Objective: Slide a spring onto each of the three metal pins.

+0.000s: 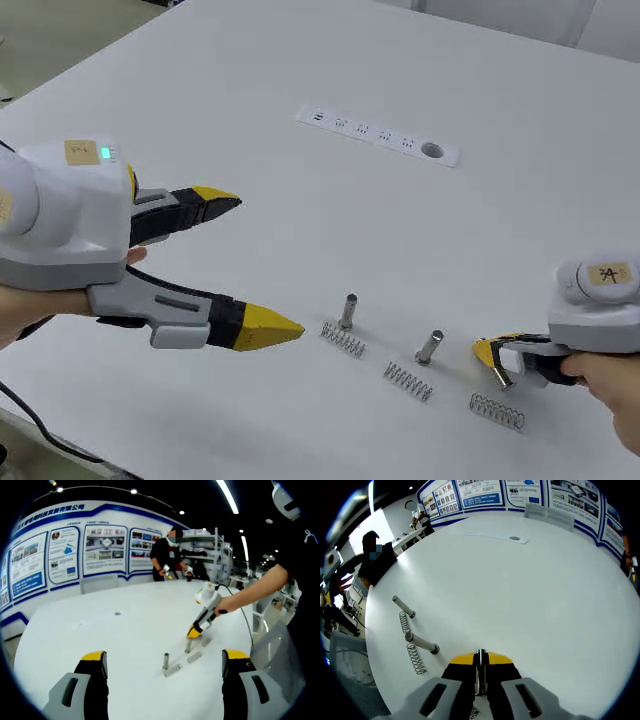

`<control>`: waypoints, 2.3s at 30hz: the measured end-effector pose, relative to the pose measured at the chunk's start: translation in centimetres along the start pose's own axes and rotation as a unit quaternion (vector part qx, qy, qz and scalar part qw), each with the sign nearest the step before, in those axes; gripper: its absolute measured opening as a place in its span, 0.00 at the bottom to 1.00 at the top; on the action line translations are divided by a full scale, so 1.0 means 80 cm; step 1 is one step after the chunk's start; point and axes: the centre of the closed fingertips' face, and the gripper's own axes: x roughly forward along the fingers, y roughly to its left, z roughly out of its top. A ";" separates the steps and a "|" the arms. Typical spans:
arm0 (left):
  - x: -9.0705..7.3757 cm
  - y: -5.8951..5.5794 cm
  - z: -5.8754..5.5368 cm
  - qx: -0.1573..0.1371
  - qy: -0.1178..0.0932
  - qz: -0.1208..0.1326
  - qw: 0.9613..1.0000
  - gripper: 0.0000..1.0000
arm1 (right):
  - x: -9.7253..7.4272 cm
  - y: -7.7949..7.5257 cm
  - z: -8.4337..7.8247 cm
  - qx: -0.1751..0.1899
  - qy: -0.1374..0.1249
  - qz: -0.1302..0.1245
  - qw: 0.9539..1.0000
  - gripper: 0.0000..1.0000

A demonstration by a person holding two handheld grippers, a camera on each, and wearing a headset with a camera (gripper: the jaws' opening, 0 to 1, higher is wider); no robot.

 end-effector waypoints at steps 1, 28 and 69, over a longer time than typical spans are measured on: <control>0.000 -0.001 0.000 -0.001 0.000 0.000 1.000 0.97 | -0.002 0.001 0.002 -0.005 -0.006 0.000 1.000 0.07; -0.001 -0.011 0.005 0.019 0.008 -0.009 1.000 0.98 | -0.037 0.003 0.025 -0.052 -0.091 0.008 0.994 0.07; -0.013 -0.036 0.012 0.044 0.034 -0.024 0.998 0.97 | -0.063 0.001 0.002 -0.142 -0.093 -0.014 0.985 0.16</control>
